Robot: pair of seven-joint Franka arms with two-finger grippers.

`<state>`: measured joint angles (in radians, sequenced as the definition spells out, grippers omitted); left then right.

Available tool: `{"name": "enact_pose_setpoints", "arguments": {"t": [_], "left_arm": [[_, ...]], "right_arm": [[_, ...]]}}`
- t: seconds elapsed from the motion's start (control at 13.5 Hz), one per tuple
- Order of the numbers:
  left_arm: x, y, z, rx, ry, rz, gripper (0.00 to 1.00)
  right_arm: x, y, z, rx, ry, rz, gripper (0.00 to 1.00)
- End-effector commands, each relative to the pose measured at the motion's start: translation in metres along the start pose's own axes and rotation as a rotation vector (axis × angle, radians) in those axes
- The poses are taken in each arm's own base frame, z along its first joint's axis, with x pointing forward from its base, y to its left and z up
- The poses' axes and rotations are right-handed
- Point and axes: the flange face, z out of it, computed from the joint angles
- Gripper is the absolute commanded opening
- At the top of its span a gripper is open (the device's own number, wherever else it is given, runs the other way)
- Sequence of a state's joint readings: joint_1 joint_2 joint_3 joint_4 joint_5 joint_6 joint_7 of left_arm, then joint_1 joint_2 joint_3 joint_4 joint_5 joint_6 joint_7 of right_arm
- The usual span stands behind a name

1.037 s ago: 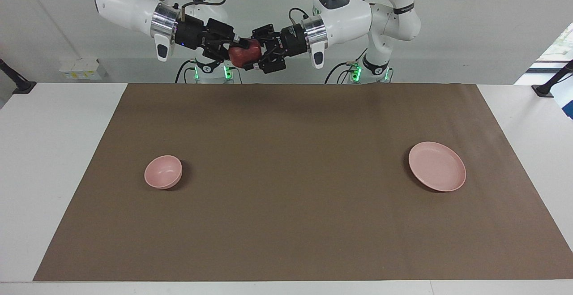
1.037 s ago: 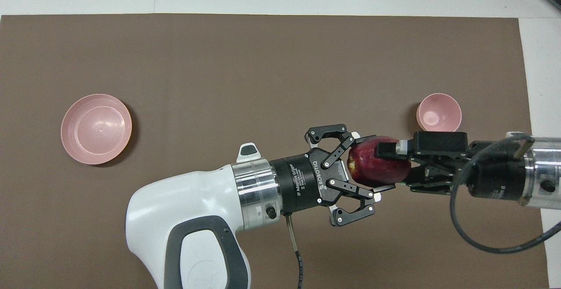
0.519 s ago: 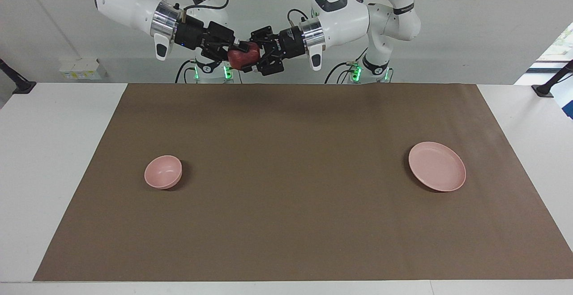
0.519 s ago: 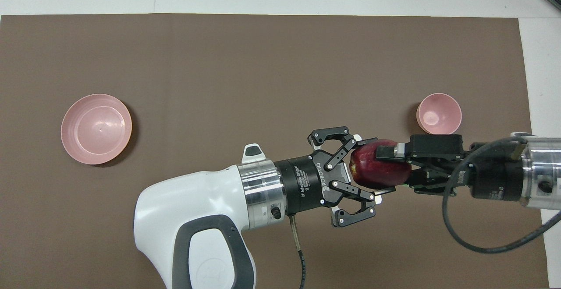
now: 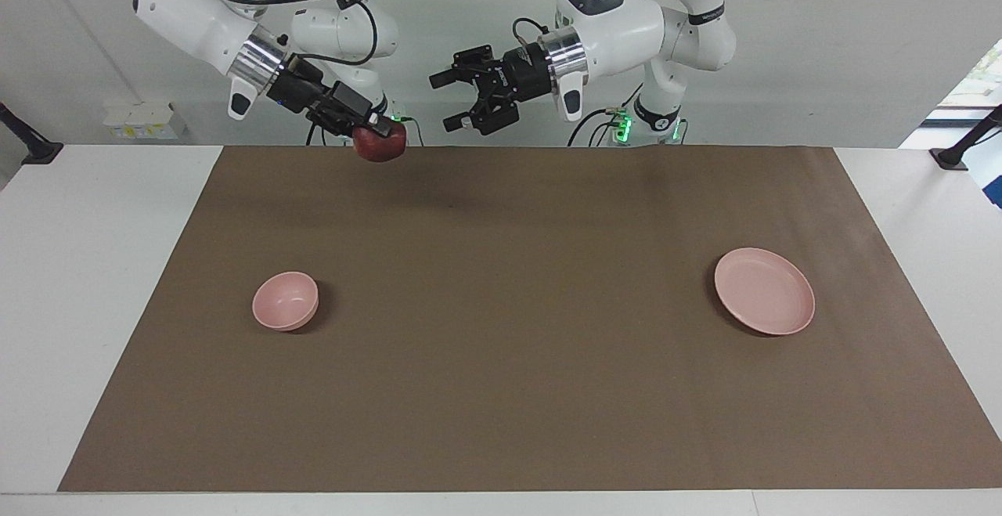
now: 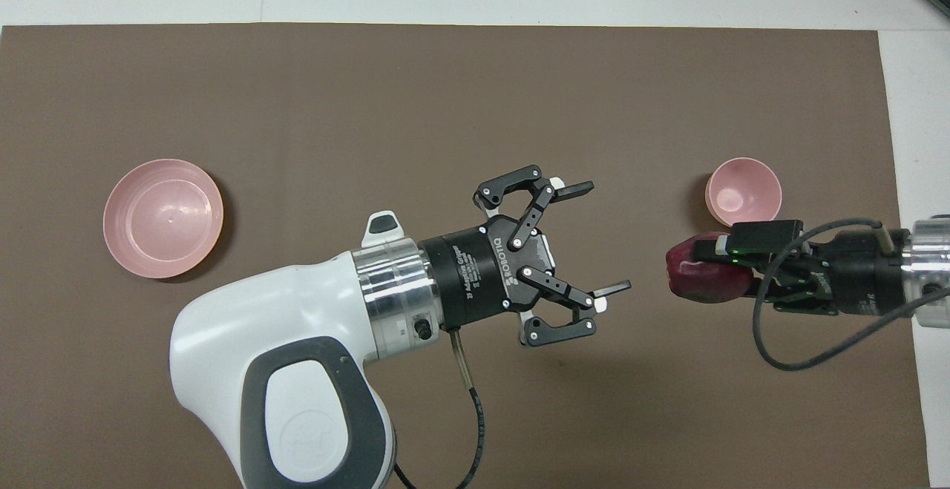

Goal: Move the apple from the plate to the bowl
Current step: 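Open the left gripper and pull it back from the apple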

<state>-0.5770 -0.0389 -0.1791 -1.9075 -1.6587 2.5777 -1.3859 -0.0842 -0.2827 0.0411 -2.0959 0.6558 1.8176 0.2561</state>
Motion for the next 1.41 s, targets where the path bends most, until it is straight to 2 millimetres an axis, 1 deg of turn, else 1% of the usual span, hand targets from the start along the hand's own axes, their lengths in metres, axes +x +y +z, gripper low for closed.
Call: {"name": "enact_pose_setpoints", "arguments": {"t": [0.0, 0.07, 0.15, 0.22, 0.3, 0.37, 0.44, 0.67, 0.81, 0.96, 1.11, 1.19, 1.26, 1.33], "left_arm": [[0.008, 0.026, -0.019, -0.048, 0.055, 0.053, 1.0], [0.013, 0.035, -0.021, -0.055, 0.09, 0.086, 1.0], [0.016, 0.046, -0.028, -0.067, 0.115, 0.11, 1.0], [0.017, 0.052, -0.032, -0.076, 0.133, 0.129, 1.0], [0.02, 0.059, -0.036, -0.084, 0.152, 0.145, 1.0], [0.023, 0.073, -0.047, -0.104, 0.17, 0.157, 1.0], [0.027, 0.082, -0.055, -0.115, 0.197, 0.176, 1.0], [0.039, 0.105, -0.071, -0.124, 0.294, 0.255, 1.0], [0.043, 0.12, -0.086, -0.103, 0.372, 0.323, 1.0], [0.054, 0.133, -0.096, -0.064, 0.483, 0.424, 1.0], [0.061, 0.148, -0.112, -0.024, 0.567, 0.496, 1.0], [0.066, 0.151, -0.118, 0.018, 0.609, 0.575, 1.0], [0.07, 0.157, -0.127, 0.073, 0.639, 0.648, 1.0], [0.076, 0.165, -0.141, 0.113, 0.649, 0.694, 1.0]], "right_arm": [[0.023, 0.001, 0.0, -0.165, 0.062, -0.117, 0.0], [0.034, 0.011, 0.004, -0.207, 0.057, -0.162, 0.0], [0.046, 0.018, 0.009, -0.258, 0.055, -0.212, 0.0], [0.057, 0.017, 0.011, -0.341, 0.08, -0.27, 0.0], [0.068, 0.016, 0.015, -0.477, 0.106, -0.344, 0.0], [0.075, 0.013, 0.029, -0.577, 0.111, -0.414, 0.0], [0.085, 0.016, 0.038, -0.635, 0.122, -0.463, 0.0], [0.123, 0.034, 0.069, -0.802, 0.159, -0.609, 0.0], [0.14, 0.043, 0.086, -0.861, 0.172, -0.665, 0.0], [0.154, 0.057, 0.107, -0.864, 0.163, -0.672, 0.0], [0.167, 0.065, 0.118, -0.878, 0.173, -0.698, 0.0], [0.169, 0.069, 0.122, -0.889, 0.168, -0.701, 0.0], [0.172, 0.071, 0.124, -0.889, 0.175, -0.706, 0.0], [0.174, 0.076, 0.126, -0.887, 0.174, -0.7, 0.0]]}}
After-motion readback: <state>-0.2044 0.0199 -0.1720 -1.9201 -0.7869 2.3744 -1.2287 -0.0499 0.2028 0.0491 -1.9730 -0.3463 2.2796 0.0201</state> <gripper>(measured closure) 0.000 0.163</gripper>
